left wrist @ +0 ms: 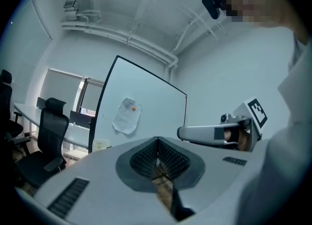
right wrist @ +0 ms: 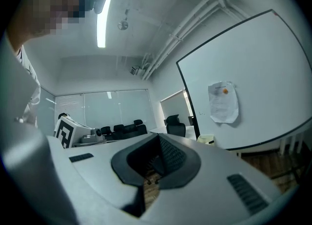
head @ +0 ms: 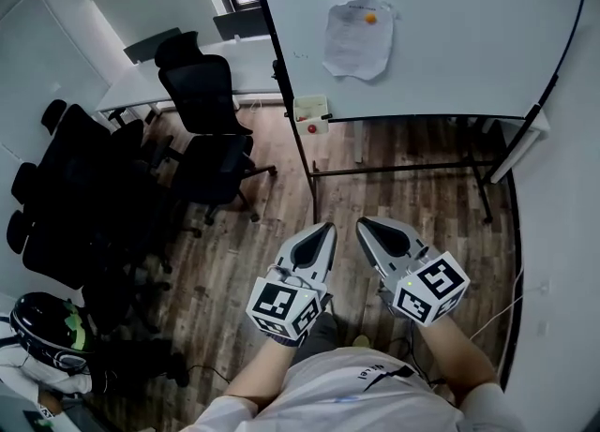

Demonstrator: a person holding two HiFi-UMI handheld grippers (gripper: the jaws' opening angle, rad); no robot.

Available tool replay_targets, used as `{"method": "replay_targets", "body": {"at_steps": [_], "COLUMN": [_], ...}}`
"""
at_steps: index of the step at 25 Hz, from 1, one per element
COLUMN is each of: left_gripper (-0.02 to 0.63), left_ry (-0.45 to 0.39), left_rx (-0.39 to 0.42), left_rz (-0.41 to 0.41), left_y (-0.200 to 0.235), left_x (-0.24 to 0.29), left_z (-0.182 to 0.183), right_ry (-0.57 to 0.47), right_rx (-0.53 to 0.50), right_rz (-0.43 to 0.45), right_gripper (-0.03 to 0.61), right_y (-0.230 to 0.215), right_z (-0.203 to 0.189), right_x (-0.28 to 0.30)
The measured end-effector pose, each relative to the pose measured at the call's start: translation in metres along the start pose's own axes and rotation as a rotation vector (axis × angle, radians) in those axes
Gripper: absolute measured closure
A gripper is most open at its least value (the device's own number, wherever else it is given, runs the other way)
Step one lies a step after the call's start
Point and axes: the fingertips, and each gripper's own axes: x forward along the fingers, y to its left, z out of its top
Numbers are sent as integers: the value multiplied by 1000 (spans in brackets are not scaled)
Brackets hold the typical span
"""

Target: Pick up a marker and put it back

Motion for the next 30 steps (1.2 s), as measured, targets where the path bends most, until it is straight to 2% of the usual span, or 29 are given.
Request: {"method": "replay_targets", "body": {"at_steps": [9,17,25,30], "left_gripper": [603,603,603,602], "left_ry": [36,71,125,173], "left_rx": [43,97,188,298], "left_rz": [-73,-109,-73,-22], "left_y": [100,157,198,222], "left_x": [68,125,194,255], "left_z": [10,-2,-24,-37], "right_ry": [-1,4,0,7], "right_rx": [-7,4,41,46], "right_rz": [-77,-147,-139,-88], "right_gripper": [566,566,566,566], "right_y": [-45,-87,-158,-219], "right_z": [17,17,14,23], "right_x": [109,161,204,241]}}
